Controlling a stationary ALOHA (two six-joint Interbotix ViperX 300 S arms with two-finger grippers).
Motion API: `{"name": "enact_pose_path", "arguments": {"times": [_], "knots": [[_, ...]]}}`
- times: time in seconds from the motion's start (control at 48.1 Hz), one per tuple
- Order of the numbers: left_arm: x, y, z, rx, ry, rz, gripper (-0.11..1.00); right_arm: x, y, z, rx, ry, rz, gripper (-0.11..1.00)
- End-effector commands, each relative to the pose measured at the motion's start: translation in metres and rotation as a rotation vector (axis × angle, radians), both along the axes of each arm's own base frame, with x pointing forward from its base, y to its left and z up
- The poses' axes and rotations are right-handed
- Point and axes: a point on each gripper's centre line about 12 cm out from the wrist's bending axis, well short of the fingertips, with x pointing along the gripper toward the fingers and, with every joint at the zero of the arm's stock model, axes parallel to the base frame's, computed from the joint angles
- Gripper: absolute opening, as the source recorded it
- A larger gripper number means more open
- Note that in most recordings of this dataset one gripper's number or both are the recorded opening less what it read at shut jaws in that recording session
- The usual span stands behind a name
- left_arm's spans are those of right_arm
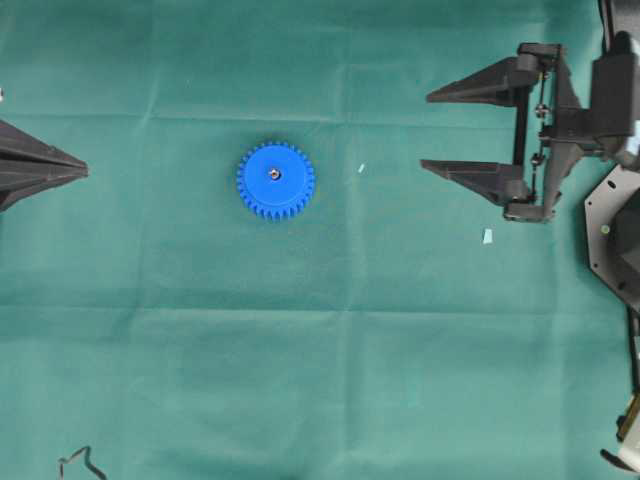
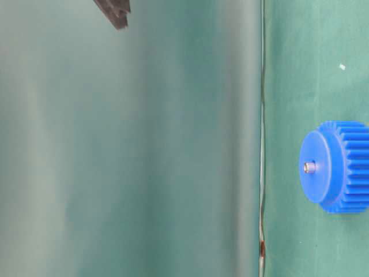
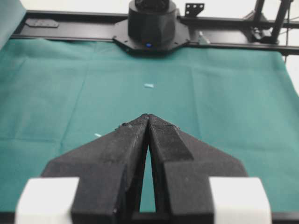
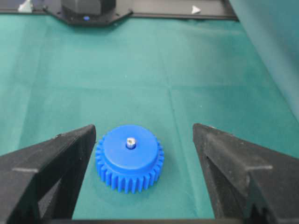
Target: Insert the shaft into the center hole of the gear.
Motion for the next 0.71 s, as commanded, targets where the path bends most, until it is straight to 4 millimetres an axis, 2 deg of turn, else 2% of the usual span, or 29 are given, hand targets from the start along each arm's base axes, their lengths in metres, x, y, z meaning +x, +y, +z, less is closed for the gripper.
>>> {"name": "enact_pose_path", "arguments": {"times": [0.0,0.686], "knots": [[0.001,0.0003,0.0136,0.002,-0.037,0.001,0.0,-0.0015,0.0002,0.0041,0.001,-0.014,-0.001,0.88],[-0.0001,0.0003,0.014,0.002,-0.037,0.001,0.0,-0.0021,0.0007,0.0036,0.002,-0.007,0.001,0.88]]}}
